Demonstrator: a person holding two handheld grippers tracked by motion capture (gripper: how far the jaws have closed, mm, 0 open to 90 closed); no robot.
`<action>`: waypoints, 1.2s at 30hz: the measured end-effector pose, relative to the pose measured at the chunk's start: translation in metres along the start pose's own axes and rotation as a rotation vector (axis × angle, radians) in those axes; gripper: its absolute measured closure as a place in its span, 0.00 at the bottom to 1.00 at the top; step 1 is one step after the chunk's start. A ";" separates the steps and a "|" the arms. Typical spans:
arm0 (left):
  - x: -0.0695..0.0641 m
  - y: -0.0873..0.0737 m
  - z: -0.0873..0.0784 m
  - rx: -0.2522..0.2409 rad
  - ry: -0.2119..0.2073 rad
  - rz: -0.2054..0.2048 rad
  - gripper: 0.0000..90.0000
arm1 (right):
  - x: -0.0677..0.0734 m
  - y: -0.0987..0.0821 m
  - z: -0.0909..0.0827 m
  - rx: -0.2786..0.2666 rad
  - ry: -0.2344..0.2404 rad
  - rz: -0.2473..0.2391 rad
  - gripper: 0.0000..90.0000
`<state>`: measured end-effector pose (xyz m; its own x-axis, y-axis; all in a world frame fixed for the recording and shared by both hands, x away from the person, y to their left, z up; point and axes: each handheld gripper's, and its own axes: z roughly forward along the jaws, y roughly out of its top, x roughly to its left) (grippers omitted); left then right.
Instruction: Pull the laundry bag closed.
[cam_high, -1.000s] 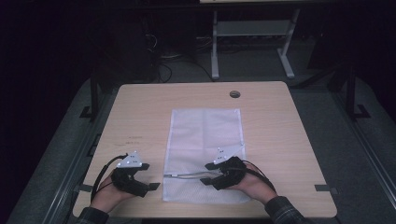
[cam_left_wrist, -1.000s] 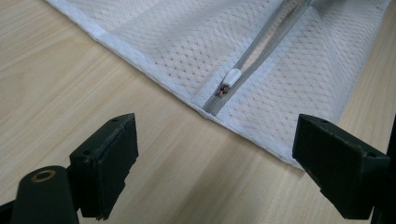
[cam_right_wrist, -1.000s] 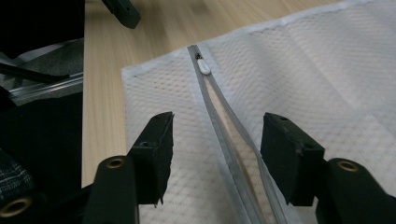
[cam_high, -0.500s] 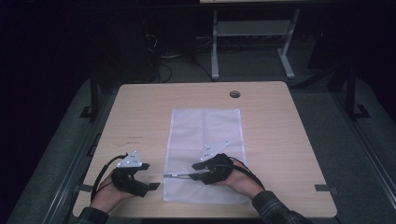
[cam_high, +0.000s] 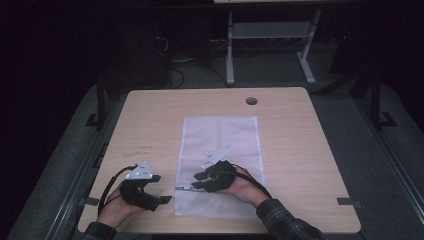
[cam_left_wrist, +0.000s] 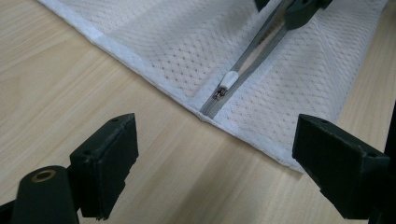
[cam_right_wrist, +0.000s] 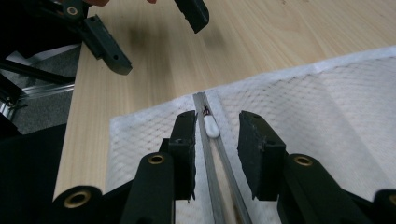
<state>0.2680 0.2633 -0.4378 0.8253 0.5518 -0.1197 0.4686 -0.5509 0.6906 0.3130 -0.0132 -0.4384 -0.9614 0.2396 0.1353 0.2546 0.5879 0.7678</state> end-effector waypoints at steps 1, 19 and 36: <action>0.000 0.000 0.000 -0.001 0.000 0.000 0.15 | 0.000 0.001 0.003 0.001 0.003 -0.006 0.74; 0.000 0.000 0.000 0.003 -0.004 -0.002 0.15 | -0.003 0.001 0.044 0.066 0.021 -0.021 0.79; 0.000 -0.001 0.001 0.015 -0.006 -0.004 0.15 | -0.001 0.002 0.051 0.106 0.039 -0.049 0.91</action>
<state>0.2678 0.2631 -0.4389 0.8253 0.5502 -0.1272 0.4767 -0.5581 0.6792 0.3195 0.0277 -0.4691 -0.9758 0.1792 0.1254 0.2148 0.6769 0.7041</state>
